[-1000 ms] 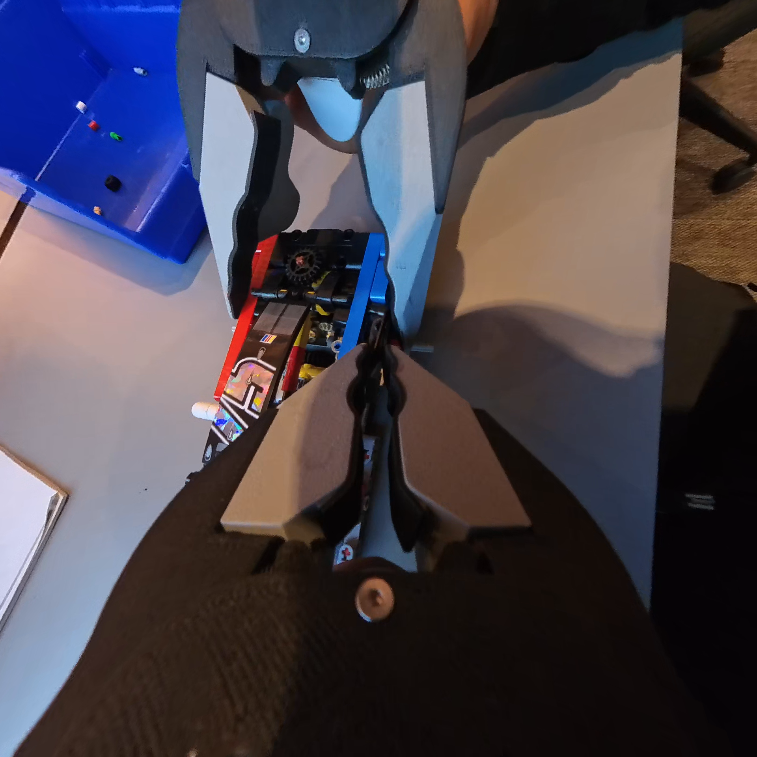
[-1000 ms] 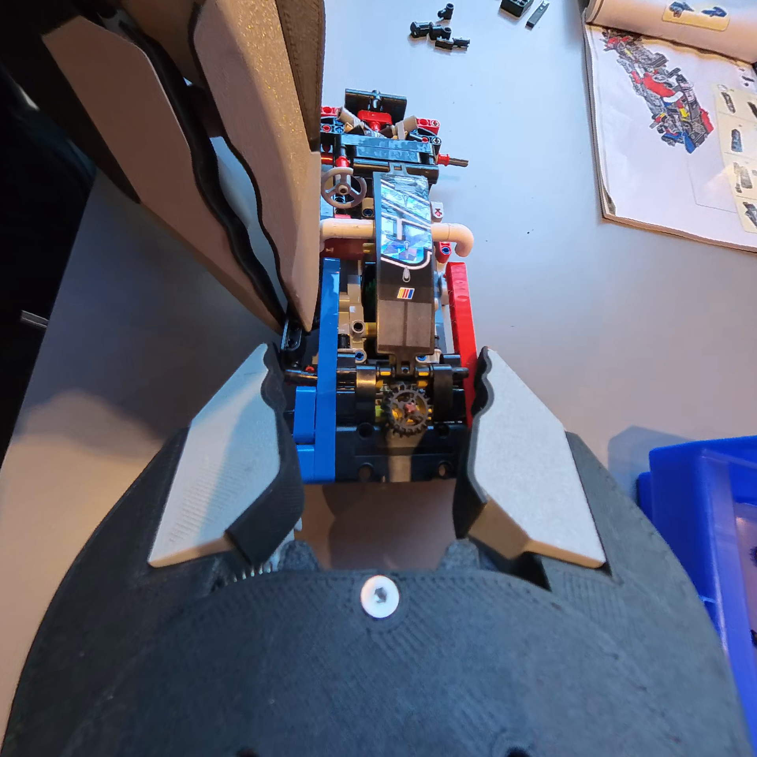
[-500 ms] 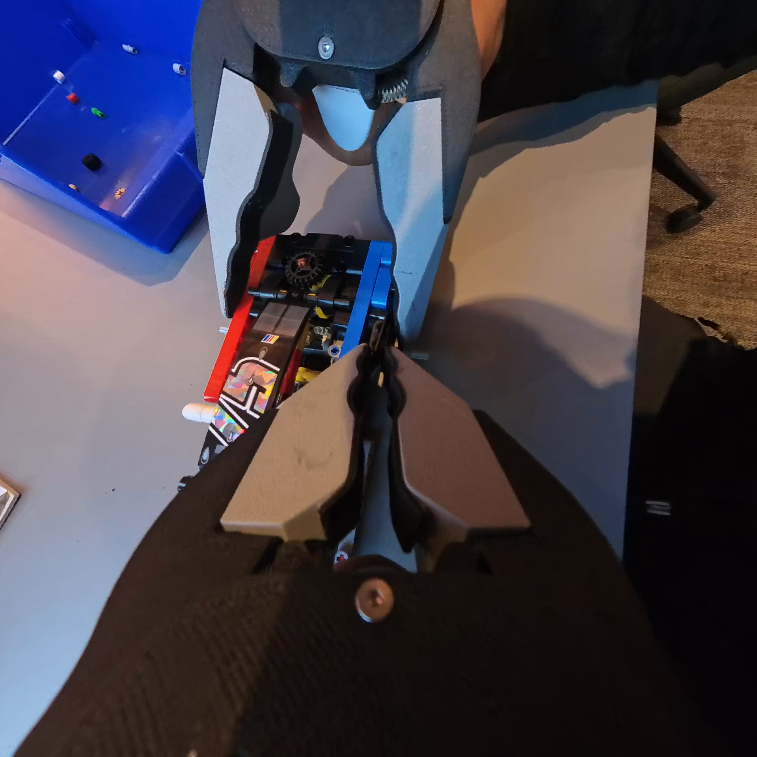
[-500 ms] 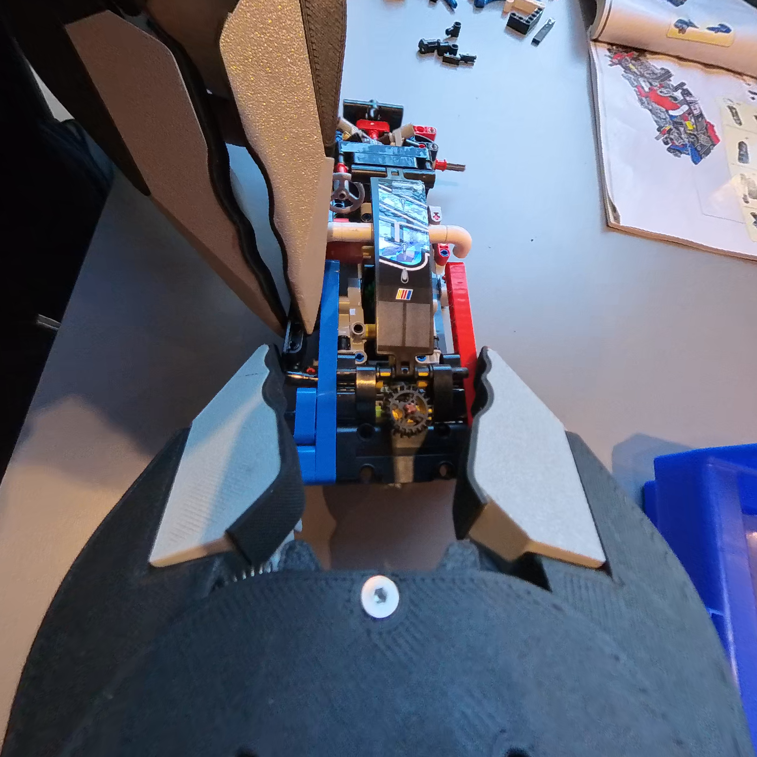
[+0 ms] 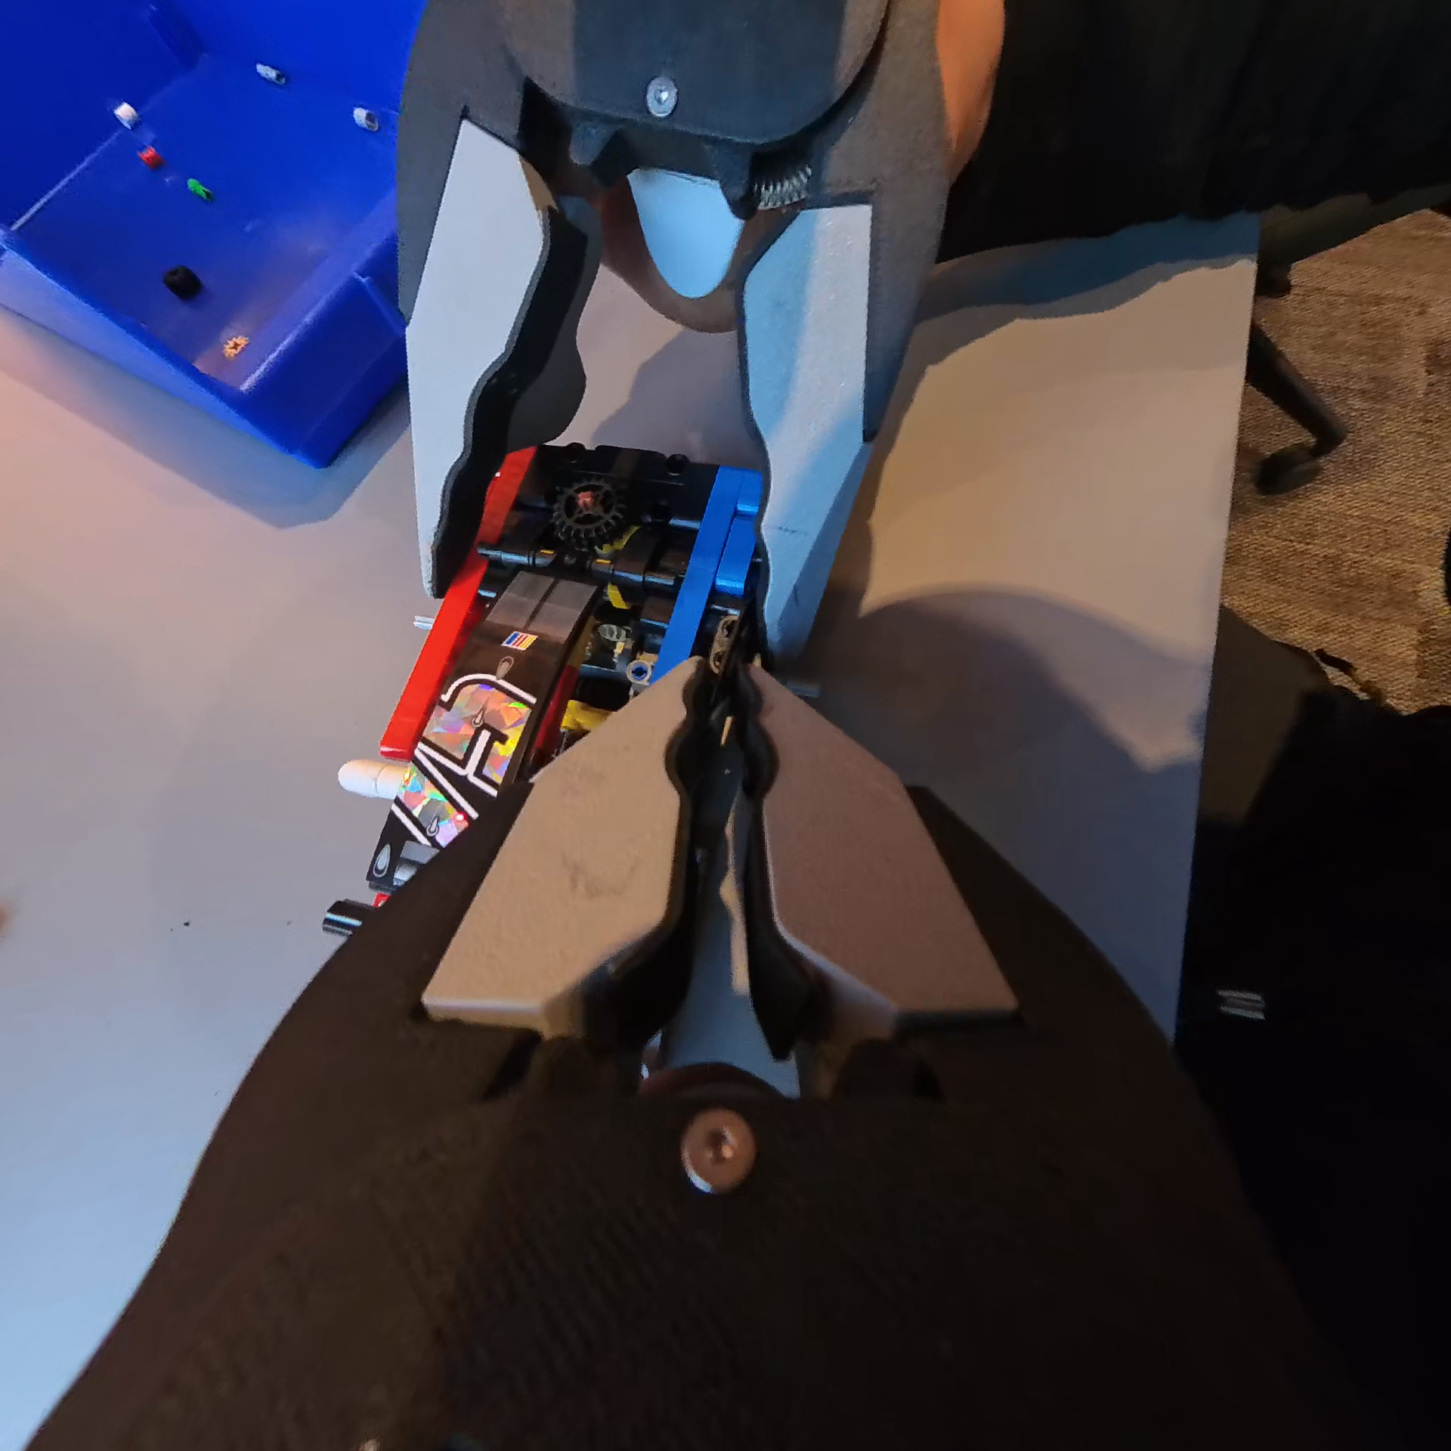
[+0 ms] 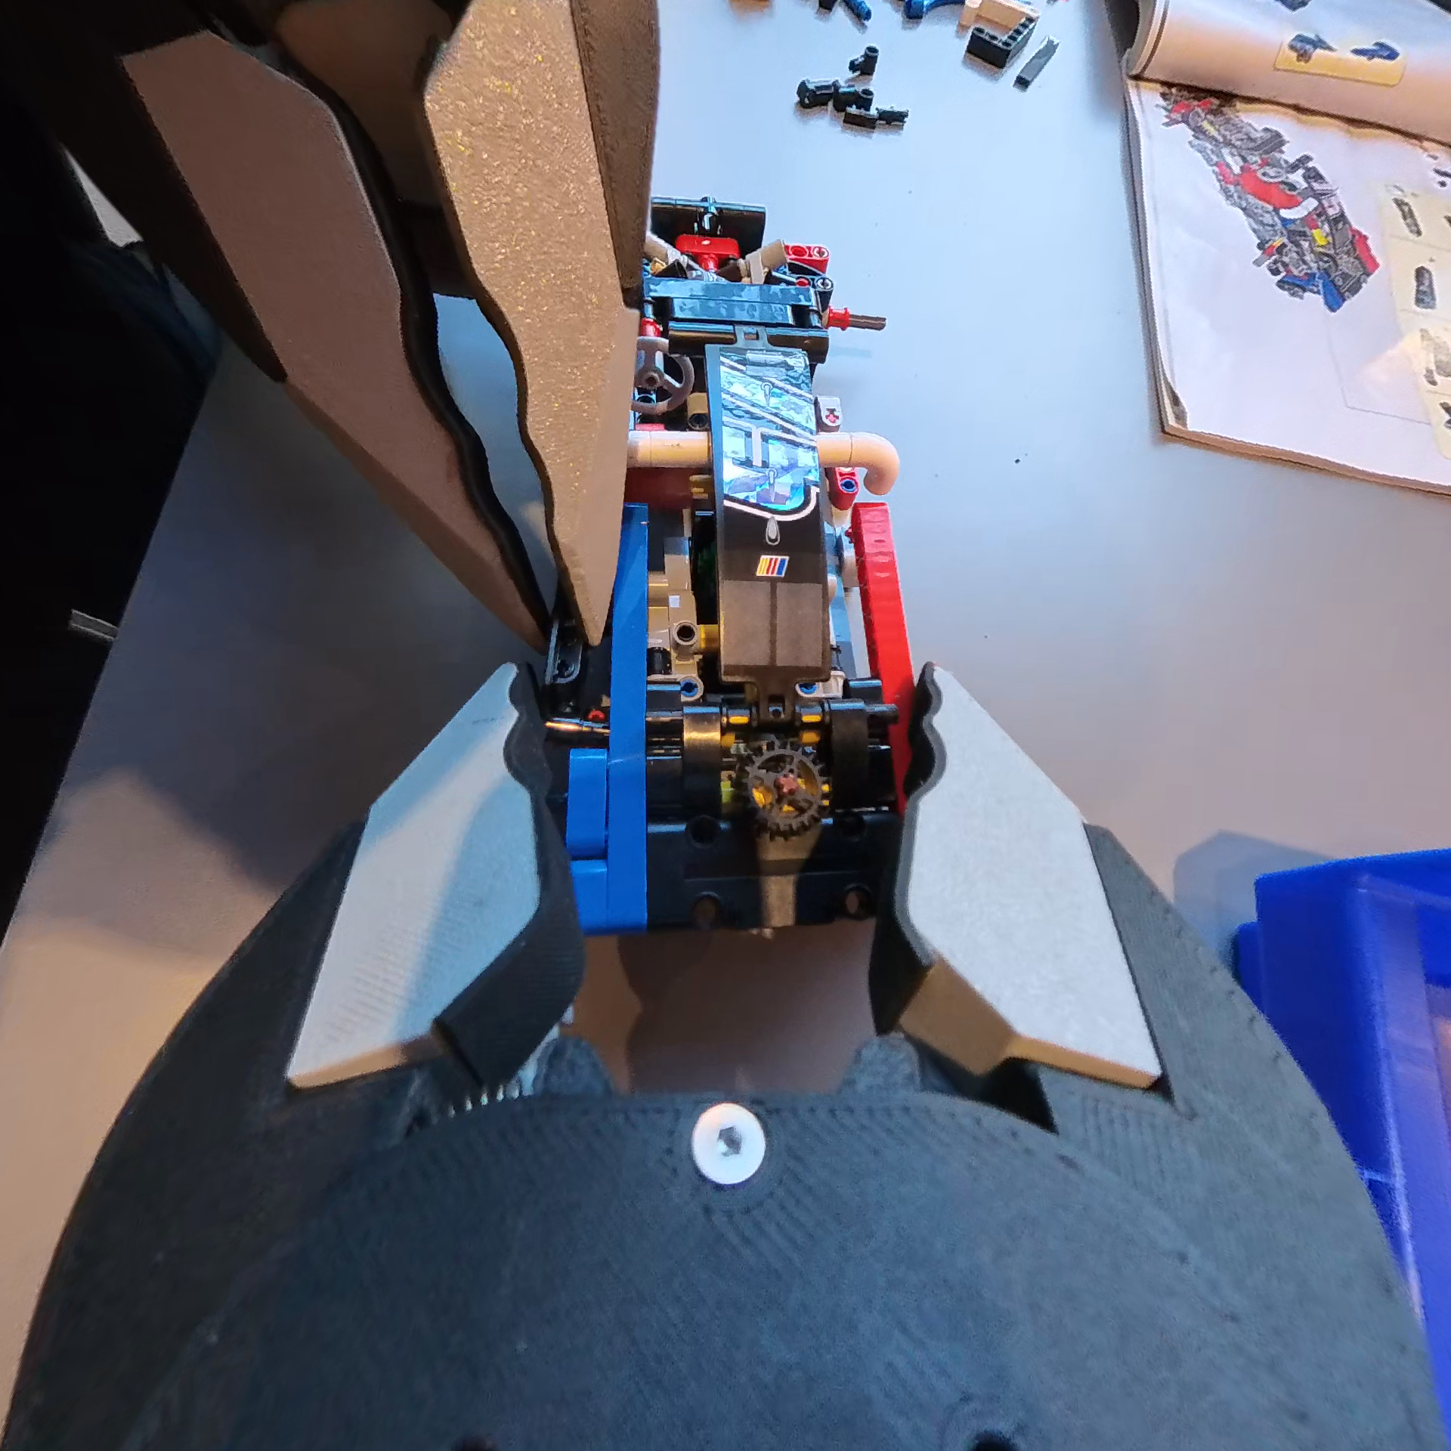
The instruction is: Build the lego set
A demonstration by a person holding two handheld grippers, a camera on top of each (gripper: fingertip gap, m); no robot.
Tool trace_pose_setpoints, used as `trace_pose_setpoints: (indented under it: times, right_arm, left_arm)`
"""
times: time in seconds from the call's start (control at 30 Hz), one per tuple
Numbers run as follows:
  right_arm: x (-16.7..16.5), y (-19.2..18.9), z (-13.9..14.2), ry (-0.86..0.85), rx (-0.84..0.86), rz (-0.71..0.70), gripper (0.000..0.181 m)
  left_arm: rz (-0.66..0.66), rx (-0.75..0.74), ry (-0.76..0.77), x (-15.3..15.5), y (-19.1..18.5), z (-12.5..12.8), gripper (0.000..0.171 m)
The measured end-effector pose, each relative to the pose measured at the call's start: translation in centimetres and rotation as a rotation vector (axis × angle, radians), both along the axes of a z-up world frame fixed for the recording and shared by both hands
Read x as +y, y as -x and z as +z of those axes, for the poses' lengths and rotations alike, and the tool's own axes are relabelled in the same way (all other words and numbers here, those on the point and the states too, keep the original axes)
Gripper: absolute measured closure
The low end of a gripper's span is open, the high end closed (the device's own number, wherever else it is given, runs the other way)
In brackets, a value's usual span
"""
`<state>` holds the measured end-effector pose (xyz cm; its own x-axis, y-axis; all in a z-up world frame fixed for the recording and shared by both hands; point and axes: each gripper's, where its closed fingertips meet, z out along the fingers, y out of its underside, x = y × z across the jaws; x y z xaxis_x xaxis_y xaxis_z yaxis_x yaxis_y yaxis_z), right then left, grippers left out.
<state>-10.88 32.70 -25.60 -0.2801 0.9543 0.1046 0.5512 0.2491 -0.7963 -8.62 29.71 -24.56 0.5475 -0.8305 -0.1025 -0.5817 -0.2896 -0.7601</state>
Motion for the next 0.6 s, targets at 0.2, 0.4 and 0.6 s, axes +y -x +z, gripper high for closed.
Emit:
trace_pose_setpoints:
  times: [0.2, 0.4, 0.6]
  right_arm:
    - [-0.38, 0.19, -0.25, -0.053, 0.022, 0.002, 0.079]
    - [0.10, 0.30, 0.15, -0.025, 0.066, -0.014, 0.087]
    - [0.28, 0.40, 0.30, -0.032, 0.098, -0.018, 0.091]
  left_arm:
    - [0.002, -0.007, -0.004, -0.04, 0.11, -0.23, 0.169]
    - [0.012, -0.004, 0.010, 0.16, 0.36, -0.20, 0.170]
    - [0.025, -0.077, 0.113, 0.23, 0.42, -0.10, 0.170]
